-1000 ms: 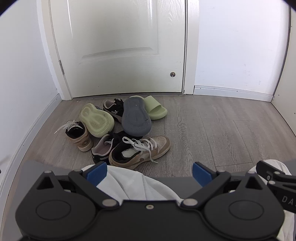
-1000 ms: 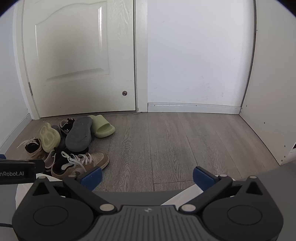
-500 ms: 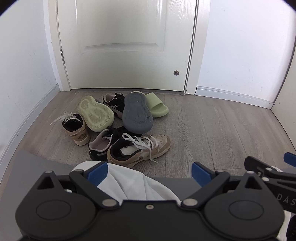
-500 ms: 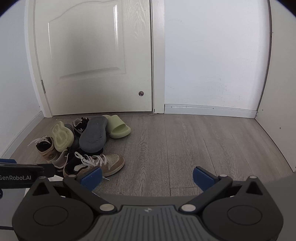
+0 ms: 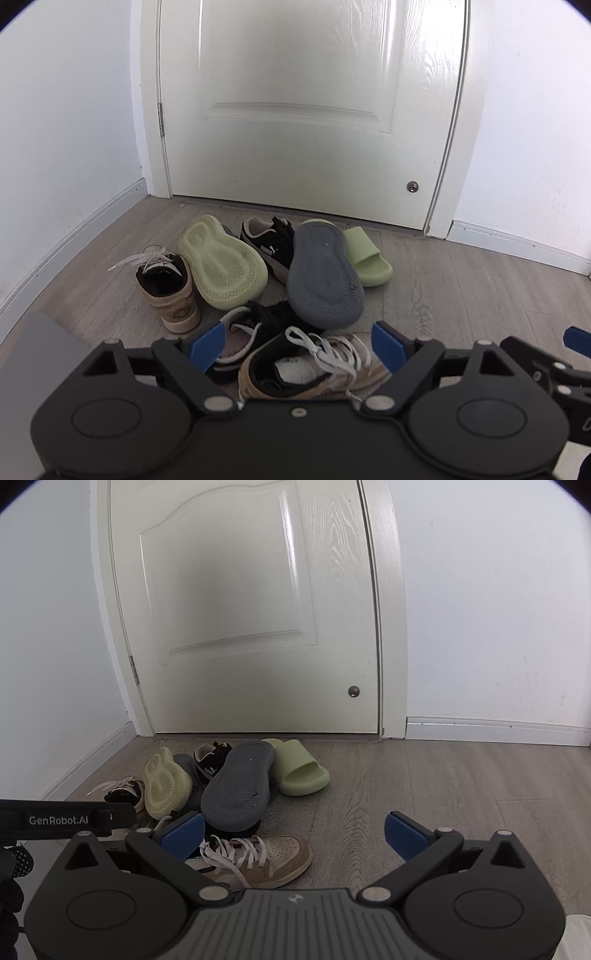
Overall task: Organize scattered shoes
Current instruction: 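Reach into the pile and grasp the dark grey slide with the left tool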
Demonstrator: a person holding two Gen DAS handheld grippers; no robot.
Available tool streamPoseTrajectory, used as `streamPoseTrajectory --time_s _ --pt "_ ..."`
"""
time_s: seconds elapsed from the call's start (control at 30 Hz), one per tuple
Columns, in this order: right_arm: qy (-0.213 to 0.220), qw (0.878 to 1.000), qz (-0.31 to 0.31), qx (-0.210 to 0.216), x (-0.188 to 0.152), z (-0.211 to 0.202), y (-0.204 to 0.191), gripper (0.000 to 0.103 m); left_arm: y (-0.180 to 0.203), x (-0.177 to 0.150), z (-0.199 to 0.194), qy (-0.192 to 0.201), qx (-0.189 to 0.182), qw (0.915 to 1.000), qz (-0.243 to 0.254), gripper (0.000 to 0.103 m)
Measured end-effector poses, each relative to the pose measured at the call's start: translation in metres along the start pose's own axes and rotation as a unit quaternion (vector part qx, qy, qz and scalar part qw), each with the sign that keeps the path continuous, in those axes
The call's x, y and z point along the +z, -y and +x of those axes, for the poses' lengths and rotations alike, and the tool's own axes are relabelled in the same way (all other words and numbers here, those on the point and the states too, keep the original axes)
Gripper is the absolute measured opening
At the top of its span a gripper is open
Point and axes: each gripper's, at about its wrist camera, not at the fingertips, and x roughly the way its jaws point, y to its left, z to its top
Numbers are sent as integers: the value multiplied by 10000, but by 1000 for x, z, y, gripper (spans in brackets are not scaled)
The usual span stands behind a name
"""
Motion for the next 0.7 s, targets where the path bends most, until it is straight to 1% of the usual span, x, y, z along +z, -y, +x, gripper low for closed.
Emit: streamPoseTrajectory --time_s 0.1,0.13,0.23,0.27,0.3,0.37,0.4,0.47,0.57,0.67,0.7 --pt "30 9999 -73 81 -5 32 3 102 0 -2 31 -43 207 9997 126 84" --pt "-4 9999 -128 83 -7 43 3 102 -1 -3 38 -89 169 9998 80 84" --pt "-39 9999 -148 73 -11 63 6 102 -8 -5 66 -302 -216 9991 -197 83" --pt "-35 9999 -143 81 -12 68 7 102 -9 -7 78 -399 -398 9980 -284 81" --pt "-22 9998 -154 78 -13 71 8 102 -7 -7 86 -450 -494 9973 -301 78" --pt "-1 9998 -195 46 -15 77 10 102 2 -11 104 -499 -600 9967 -237 76" --pt "-3 9998 -220 -4 -16 79 11 102 6 -10 114 -544 -635 9963 -213 71" --pt "-21 9997 -237 -65 -19 82 13 102 12 -9 135 -654 -741 9949 -221 64" --pt "-179 9995 -203 -151 -25 87 18 102 12 -4 164 -737 -683 9942 -383 64" --pt "-286 9992 -133 -261 -30 87 23 102 9 0 184 -830 -511 9941 -483 63" --pt "-307 9991 -106 -276 -31 88 24 102 7 1 189 -853 -518 9936 -529 63"
